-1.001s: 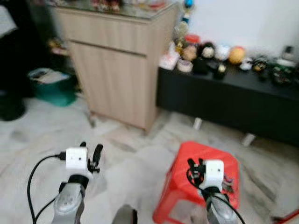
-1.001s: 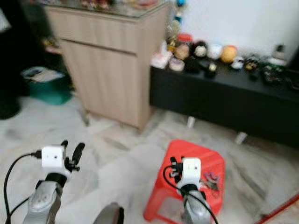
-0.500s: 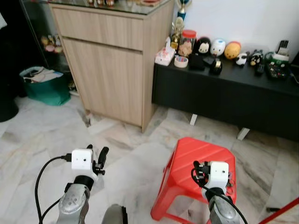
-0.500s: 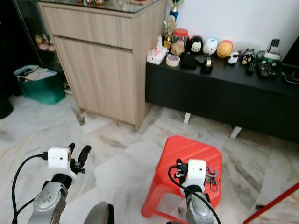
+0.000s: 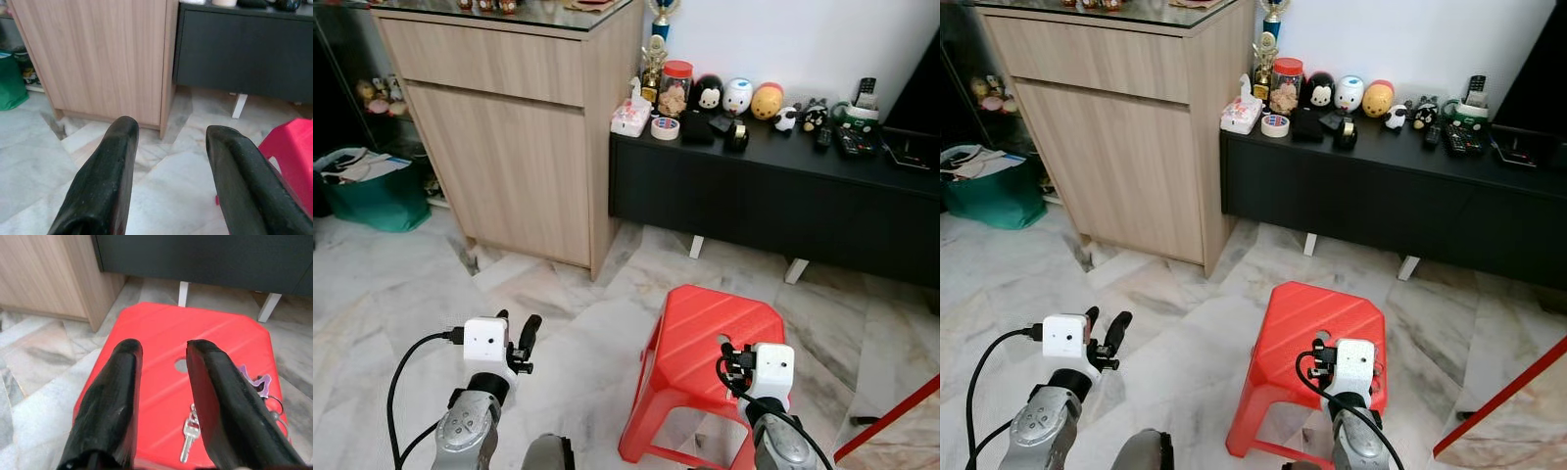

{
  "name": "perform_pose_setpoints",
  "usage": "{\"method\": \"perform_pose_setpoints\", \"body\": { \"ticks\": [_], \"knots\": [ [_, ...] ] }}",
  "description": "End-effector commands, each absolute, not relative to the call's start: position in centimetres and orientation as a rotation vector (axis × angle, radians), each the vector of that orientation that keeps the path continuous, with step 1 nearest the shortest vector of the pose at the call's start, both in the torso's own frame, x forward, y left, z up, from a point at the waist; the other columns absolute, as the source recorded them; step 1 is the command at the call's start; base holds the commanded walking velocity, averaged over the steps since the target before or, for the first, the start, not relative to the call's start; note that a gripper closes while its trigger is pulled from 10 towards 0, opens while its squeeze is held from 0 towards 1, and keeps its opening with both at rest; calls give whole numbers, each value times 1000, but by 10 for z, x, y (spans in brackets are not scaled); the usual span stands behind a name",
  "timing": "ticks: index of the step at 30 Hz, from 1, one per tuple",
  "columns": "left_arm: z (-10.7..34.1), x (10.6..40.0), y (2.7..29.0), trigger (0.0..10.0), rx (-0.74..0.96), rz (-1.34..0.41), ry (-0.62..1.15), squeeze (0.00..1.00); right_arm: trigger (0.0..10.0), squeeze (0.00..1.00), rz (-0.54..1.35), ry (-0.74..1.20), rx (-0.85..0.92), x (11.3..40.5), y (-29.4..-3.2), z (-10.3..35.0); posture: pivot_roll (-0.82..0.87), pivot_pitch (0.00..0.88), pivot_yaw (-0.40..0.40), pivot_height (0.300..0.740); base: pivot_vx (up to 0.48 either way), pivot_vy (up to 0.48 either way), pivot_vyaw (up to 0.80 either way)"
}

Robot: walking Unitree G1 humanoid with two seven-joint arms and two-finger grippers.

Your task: Hang keys on a hook

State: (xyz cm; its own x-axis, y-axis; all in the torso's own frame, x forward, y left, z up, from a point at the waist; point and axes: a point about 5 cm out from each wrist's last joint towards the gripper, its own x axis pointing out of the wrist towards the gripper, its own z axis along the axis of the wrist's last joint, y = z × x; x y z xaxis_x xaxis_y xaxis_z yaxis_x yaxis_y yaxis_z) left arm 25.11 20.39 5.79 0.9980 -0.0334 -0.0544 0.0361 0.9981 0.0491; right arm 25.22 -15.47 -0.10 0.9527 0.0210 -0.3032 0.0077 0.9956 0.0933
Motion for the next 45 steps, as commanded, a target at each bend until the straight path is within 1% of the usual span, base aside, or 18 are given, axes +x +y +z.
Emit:
{"method": "perform_pose_setpoints", "body": {
  "ticks": [1,5,15,39,45],
  "knots": [
    [59,252,202,10000,51,-44,46,0,10000,0,-15,326,96,250,-159,-5,81,0,-63,640,0,0,-681],
    [59,253,202,10000,54,-45,46,0,10000,0,-12,305,90,252,-158,-2,85,0,-64,640,0,0,-170],
    [61,253,204,10000,58,-40,41,0,10000,0,-2,289,80,254,-157,0,87,0,-64,640,246,0,0],
    [65,256,200,10000,55,-53,24,0,10000,0,28,285,45,255,-155,0,84,0,-64,640,298,0,0],
    [66,256,200,10000,59,-52,22,0,10000,0,39,282,56,254,-154,0,83,0,-64,640,254,0,592]
  ]
}}
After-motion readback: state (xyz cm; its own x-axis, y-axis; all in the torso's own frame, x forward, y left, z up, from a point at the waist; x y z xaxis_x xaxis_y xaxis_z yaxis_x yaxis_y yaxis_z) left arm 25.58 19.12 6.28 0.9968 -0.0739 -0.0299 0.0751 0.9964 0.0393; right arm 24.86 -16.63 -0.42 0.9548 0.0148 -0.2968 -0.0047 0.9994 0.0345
